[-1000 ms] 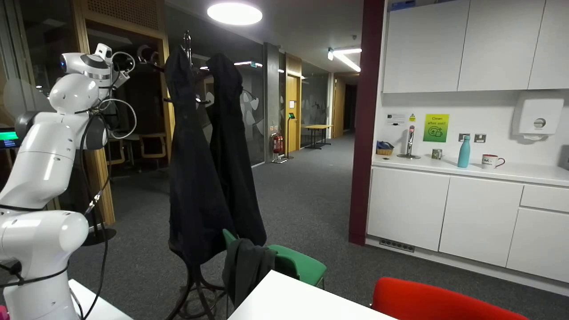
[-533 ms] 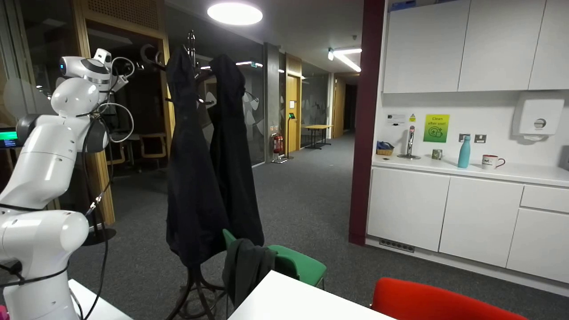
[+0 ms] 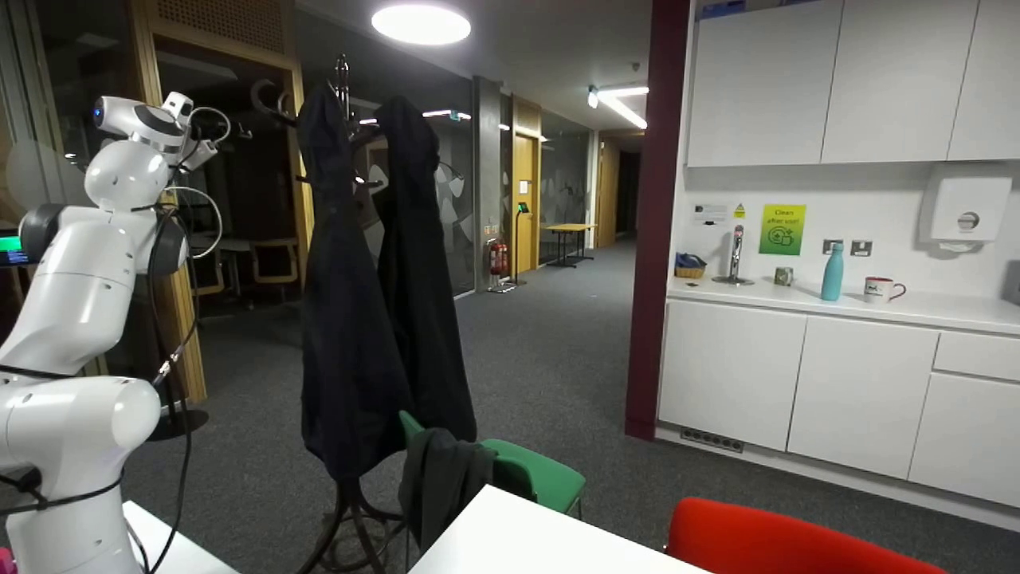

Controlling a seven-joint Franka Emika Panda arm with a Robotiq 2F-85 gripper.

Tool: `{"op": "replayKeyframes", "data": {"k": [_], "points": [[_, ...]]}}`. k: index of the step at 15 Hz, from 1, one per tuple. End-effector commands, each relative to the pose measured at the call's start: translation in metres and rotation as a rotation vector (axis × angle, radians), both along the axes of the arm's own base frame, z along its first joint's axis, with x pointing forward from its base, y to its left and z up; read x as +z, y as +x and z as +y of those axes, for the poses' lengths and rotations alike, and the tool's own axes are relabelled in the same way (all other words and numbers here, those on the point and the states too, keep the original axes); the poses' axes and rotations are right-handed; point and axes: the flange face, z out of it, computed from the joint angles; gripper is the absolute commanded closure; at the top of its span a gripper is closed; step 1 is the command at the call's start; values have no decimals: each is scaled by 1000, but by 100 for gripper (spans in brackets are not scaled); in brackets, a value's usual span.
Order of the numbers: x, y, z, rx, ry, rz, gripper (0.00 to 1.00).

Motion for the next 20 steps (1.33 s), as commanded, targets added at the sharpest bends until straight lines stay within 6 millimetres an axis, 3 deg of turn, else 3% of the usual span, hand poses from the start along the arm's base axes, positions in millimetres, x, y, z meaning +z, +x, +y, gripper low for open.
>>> {"op": "replayKeyframes", "data": {"k": [1,6,10,20], "points": [[13,-26,-1,-50,-35,101,0],[17,-62,-7,-168,-115,259,0],[29,-88,-24,-230,-114,367,0],[89,-128,-99,-385,-11,405,0]]}}
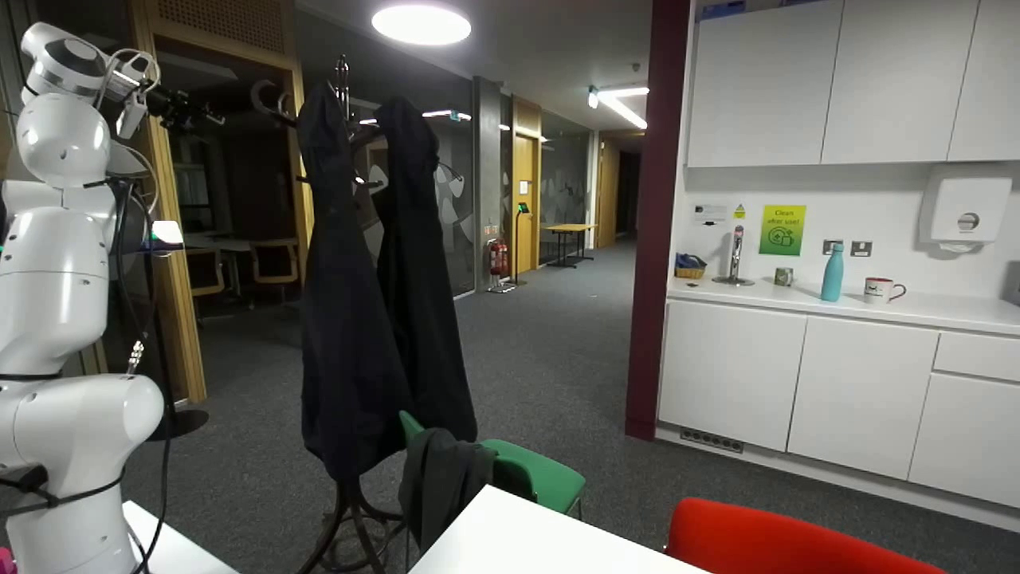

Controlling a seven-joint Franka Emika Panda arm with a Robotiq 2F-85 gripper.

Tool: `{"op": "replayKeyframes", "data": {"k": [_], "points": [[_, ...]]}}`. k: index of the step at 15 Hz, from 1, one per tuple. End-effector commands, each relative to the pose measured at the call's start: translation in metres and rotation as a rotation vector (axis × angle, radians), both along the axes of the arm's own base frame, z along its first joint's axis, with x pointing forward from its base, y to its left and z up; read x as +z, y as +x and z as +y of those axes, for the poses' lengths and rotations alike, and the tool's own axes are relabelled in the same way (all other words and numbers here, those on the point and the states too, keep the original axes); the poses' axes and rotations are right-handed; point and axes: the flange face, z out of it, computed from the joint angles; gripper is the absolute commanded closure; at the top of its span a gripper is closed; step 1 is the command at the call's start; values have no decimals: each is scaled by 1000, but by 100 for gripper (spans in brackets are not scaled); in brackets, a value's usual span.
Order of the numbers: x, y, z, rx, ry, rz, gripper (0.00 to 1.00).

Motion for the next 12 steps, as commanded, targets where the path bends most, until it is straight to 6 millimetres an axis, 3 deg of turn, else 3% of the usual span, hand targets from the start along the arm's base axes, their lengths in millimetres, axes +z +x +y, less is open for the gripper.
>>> {"op": "replayKeyframes", "data": {"k": [1,6,12], "points": [[30,-18,-36,-50,31,-5,0],[67,-39,-87,-144,107,-47,0],[94,-50,-143,-258,204,-70,0]]}}
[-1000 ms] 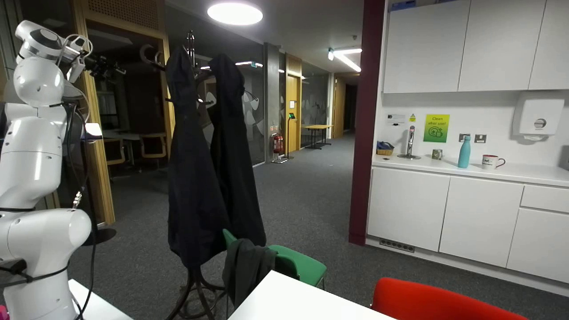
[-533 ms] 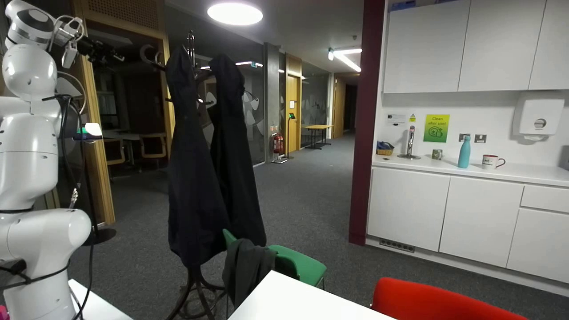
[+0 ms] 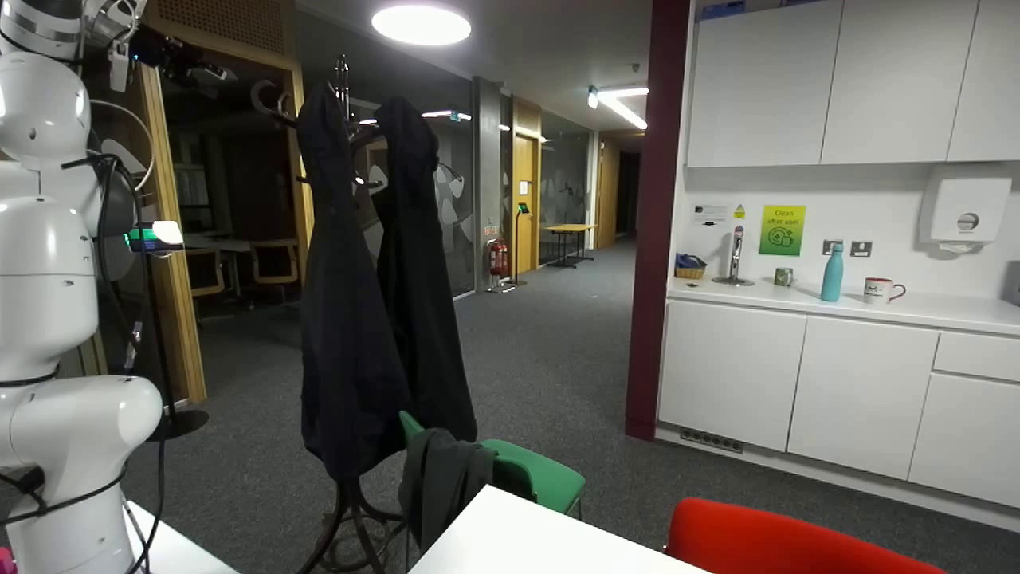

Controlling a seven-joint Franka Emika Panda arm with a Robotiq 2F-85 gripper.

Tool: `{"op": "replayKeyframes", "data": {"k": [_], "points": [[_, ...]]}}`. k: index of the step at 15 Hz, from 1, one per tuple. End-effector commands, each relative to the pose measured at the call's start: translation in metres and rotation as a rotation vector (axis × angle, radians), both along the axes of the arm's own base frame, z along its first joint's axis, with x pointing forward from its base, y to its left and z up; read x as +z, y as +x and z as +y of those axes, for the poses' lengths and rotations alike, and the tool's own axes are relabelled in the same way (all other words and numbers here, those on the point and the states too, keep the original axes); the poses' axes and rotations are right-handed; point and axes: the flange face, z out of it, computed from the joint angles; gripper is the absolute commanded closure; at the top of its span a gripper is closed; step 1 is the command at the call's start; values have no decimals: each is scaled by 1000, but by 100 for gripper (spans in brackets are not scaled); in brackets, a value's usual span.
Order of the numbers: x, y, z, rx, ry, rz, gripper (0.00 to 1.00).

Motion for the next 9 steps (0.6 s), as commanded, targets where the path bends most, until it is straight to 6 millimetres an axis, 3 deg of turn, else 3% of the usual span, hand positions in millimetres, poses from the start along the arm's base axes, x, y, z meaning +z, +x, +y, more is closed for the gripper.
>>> {"op": "replayKeyframes", "data": {"k": [1,5,9], "points": [[15,-5,-33,-71,68,-30,0],[39,1,-62,-97,133,-152,0],[60,13,-82,33,210,-224,0]]}}
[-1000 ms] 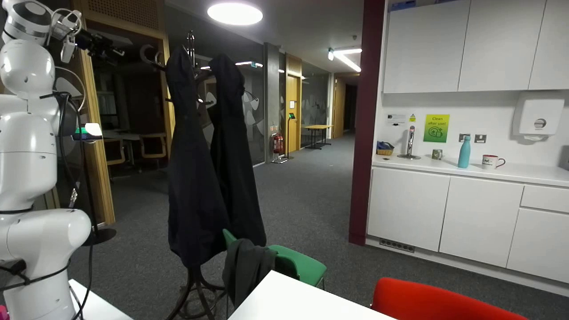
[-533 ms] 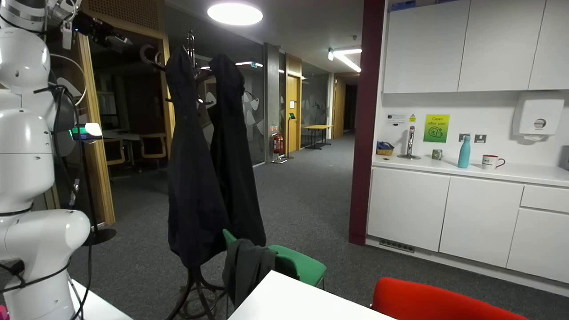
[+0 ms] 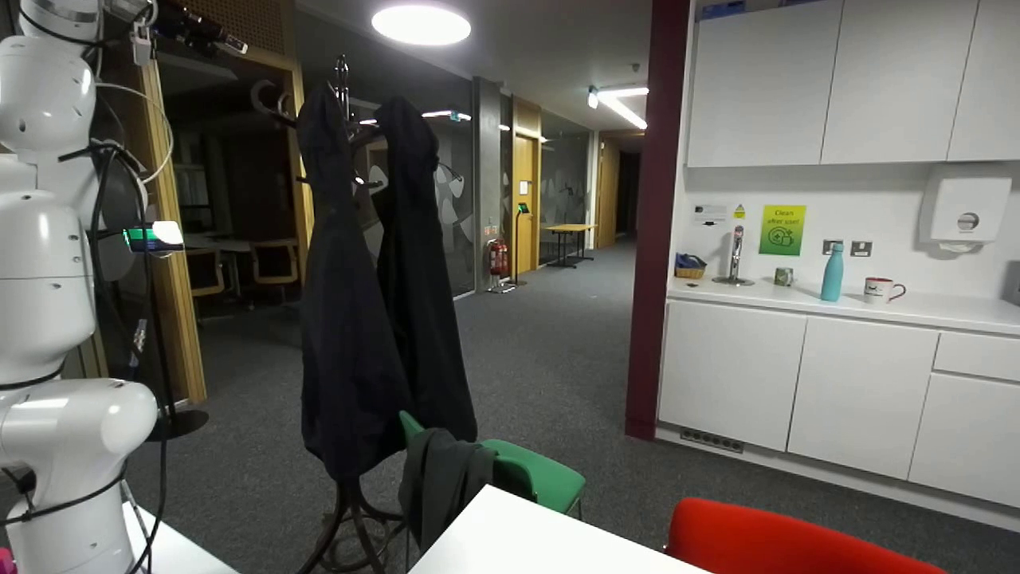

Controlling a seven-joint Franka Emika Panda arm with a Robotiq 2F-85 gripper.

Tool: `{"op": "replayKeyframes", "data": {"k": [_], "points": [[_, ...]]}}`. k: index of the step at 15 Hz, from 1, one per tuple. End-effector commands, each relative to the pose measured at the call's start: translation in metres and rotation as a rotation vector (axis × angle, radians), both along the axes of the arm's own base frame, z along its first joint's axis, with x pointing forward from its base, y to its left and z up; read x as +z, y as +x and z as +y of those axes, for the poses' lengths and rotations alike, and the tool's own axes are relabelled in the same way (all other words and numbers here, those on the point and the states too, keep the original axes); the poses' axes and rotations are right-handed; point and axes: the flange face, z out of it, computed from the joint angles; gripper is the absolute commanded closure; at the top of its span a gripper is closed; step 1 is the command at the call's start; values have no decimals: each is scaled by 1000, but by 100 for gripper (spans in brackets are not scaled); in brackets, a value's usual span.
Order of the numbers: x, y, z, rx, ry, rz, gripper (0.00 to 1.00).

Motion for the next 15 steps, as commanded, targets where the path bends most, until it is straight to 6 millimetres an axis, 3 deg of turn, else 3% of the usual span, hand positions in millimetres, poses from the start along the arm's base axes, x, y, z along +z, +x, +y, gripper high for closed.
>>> {"op": "replayKeyframes", "data": {"k": [1,8,15], "points": [[19,8,-22,104,79,-69,0],[16,38,-42,242,281,-23,0],[4,43,-46,310,440,101,0]]}}
